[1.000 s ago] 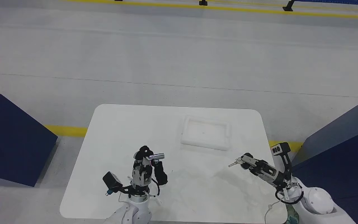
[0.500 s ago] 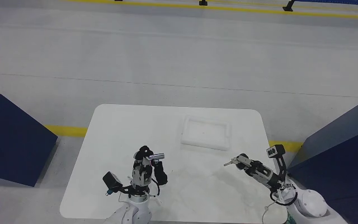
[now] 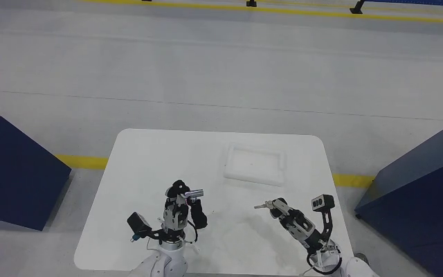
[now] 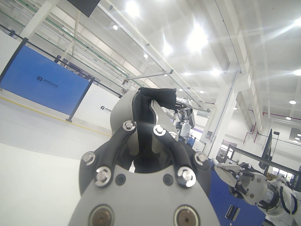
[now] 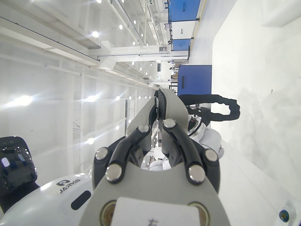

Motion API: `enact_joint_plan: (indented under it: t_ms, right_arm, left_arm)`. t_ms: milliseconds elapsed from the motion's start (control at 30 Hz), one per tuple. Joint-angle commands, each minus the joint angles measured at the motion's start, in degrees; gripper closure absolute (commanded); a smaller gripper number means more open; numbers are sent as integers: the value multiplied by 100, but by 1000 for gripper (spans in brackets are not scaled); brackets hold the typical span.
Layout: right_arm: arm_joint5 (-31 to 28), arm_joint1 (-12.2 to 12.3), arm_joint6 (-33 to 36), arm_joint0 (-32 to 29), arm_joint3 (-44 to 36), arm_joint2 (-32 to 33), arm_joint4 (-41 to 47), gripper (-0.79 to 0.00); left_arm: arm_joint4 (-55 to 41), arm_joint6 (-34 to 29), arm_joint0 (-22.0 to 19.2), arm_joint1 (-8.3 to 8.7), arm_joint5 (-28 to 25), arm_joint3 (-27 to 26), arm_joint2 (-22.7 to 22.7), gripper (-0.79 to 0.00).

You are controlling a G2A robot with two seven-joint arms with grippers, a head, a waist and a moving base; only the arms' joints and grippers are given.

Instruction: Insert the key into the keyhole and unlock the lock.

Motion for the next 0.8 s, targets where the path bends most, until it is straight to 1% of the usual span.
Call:
enact_joint_plan:
  t_ms: [0,267,367,567,667,767]
  right_arm:
    - [14,-25,-113,-29,-130,-10,-91,0]
    - [63,-146,-663,-165,-513,-125,-474,0]
    - [65,-182,-778,-204,-565,-144,-577,0]
    - [65,-182,-778,-204,-565,-144,-577,0]
    - [65,-182,-778,-204,-565,-144,-577,0]
    - [65,-182,-778,-204,-565,-144,-577,0]
  left_arm:
    - [0,0,0,0,0,0,0,0]
    - [0,0,0,0,0,0,0,0]
    - [0,0,0,0,0,0,0,0]
    - [-18,-30,11,-1,8,-16,-7,0]
    - [-173,-228,191,-9,-9,-284,-80,0]
    - [-127,-197,347,-46,89,-419,-52,0]
